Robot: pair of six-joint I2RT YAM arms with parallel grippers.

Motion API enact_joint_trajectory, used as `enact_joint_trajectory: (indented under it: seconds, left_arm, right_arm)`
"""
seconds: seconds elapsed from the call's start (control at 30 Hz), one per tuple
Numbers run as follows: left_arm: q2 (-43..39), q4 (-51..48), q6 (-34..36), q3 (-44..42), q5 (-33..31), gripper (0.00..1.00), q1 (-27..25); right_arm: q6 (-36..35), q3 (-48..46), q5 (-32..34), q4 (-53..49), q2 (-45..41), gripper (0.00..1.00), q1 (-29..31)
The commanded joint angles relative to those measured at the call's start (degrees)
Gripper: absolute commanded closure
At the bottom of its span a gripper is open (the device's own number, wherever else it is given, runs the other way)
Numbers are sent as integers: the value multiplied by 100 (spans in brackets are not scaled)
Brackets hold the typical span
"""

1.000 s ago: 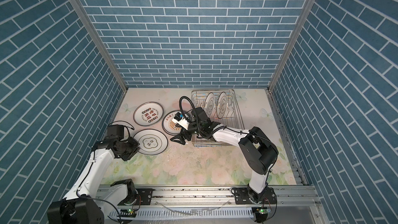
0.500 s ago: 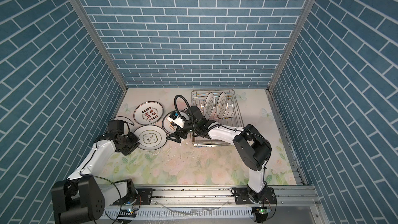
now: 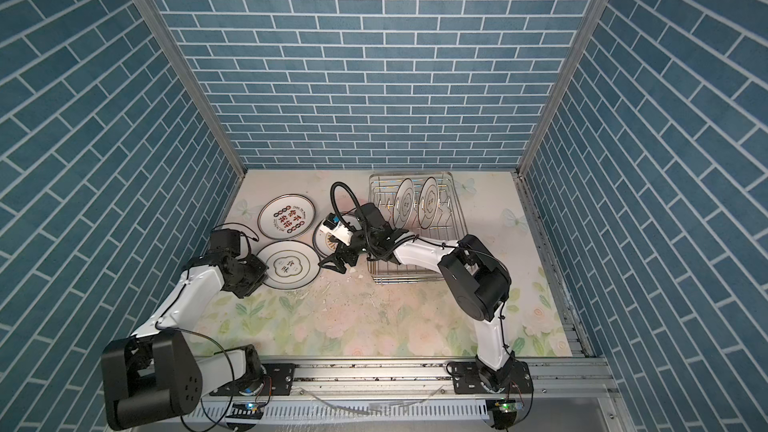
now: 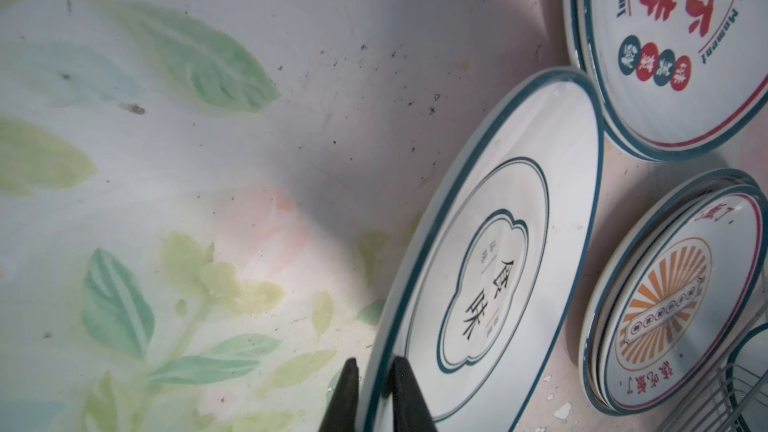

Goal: Unload the plates from the dish rack

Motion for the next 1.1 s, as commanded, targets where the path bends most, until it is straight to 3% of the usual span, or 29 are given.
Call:
enact_joint_trajectory:
  seconds: [0.0, 0.23, 0.47, 0.73, 1.07]
  left_arm:
    - [171, -767, 135, -186, -998, 85, 40]
    - [408, -833, 223, -94, -946, 83, 16]
    - [604, -1091, 315, 196, -1151, 81, -110]
    - [755, -1265, 388, 387, -1363, 77, -269]
    - [935, -1482, 355, 513, -1763, 76, -591]
  right_arm:
    - [-202, 478, 169, -35, 337, 3, 127]
    - [-313, 1527, 296, -474, 1280, 12, 296]
    - [-890, 2316, 1091, -1174, 2070, 21, 700]
    - [-1155, 2653, 1469, -1472, 2366, 30, 905]
    - [-1138, 2758, 1442, -1452, 2424, 31, 934]
